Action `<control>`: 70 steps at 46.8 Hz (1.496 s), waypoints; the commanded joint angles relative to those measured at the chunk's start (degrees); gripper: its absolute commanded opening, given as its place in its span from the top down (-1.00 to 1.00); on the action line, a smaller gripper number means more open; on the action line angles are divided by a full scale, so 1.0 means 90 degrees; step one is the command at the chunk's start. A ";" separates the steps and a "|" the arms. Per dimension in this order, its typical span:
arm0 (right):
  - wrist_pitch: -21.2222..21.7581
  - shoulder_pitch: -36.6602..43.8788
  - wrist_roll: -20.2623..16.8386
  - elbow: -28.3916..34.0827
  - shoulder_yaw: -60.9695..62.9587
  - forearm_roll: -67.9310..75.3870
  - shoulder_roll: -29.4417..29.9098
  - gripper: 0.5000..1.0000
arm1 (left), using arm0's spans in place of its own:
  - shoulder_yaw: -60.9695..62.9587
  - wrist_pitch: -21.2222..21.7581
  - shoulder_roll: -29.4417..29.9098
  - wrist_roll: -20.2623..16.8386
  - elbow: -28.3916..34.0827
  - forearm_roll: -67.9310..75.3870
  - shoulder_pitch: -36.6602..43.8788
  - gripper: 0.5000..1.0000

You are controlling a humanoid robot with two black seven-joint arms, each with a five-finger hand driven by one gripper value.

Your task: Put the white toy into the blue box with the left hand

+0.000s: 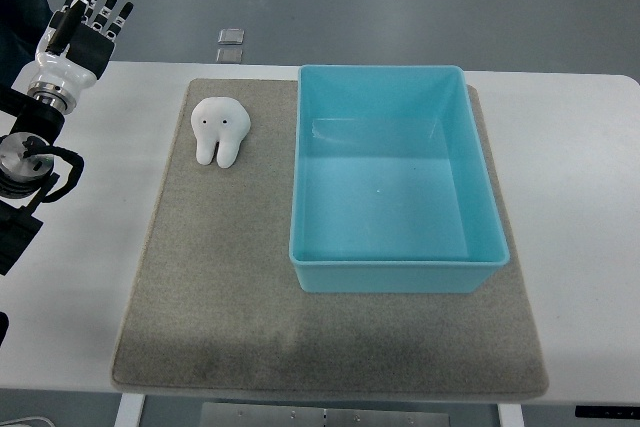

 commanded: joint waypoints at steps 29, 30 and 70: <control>0.0000 0.0000 0.0000 0.0008 0.0000 0.0000 0.0000 -0.74 | 0.0005 -0.1530 0.0090 0.0000 0.0582 0.0001 -0.0030 -0.98; 0.0000 0.0000 0.0000 -0.0002 0.0000 0.0000 0.0000 -0.74 | 0.0005 -0.1521 0.0090 0.0000 0.0601 -0.0009 -0.0040 -0.98; 0.0000 0.0000 0.0000 -0.0002 0.0000 0.0000 0.0000 -0.74 | 0.0122 -0.1374 0.0081 -0.0010 0.1294 0.0001 -0.0225 -0.98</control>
